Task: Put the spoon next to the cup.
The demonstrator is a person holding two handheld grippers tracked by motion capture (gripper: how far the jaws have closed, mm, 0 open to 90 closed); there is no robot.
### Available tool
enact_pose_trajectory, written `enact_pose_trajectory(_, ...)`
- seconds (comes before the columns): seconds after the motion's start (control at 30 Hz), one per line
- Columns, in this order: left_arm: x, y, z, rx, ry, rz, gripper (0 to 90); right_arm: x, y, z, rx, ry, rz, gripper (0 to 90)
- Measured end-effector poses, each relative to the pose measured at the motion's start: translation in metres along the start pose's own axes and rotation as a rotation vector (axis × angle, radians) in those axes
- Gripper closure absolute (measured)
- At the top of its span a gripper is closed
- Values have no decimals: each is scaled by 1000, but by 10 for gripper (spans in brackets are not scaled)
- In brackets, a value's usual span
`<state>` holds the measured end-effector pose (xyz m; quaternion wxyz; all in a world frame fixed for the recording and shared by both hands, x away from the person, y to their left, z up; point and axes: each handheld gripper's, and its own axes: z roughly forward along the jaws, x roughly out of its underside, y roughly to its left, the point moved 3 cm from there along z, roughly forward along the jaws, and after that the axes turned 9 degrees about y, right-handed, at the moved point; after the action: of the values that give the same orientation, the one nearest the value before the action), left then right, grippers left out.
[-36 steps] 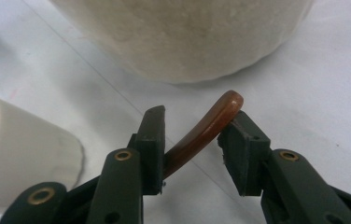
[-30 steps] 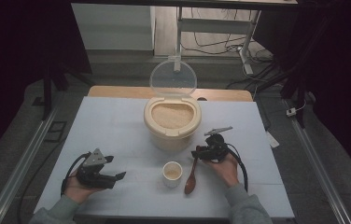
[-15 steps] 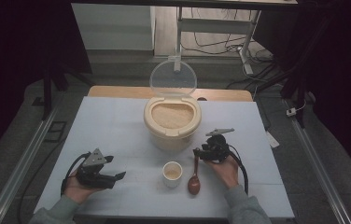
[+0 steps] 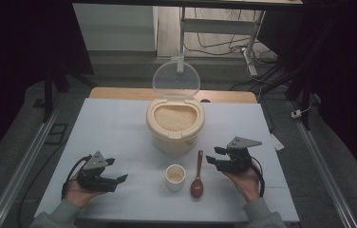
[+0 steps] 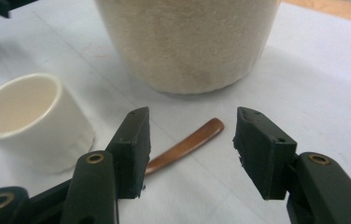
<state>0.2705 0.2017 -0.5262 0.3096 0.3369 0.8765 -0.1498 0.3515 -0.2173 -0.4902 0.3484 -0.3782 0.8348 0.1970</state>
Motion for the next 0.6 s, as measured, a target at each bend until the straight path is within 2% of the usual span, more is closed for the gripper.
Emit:
enact_pose_trajectory(0.1, 0, 0, 0, -1, -2, -1, 198, 8, 2, -11, -23, -28, -20, 452)
enact_pose_trajectory(0.33, 2, -1, -1, 0, -8, -7, 192, 29, 3, -38, -22, -58, -47, 425)
enact_pose_trajectory(0.5, 2, -2, 0, 4, -9, -6, 184, 43, 1, -52, -13, -89, -30, 401)
enact_pose_trajectory(0.6, 2, -3, 0, 6, -11, -6, 178, 49, -2, -55, 2, -82, -31, 392)
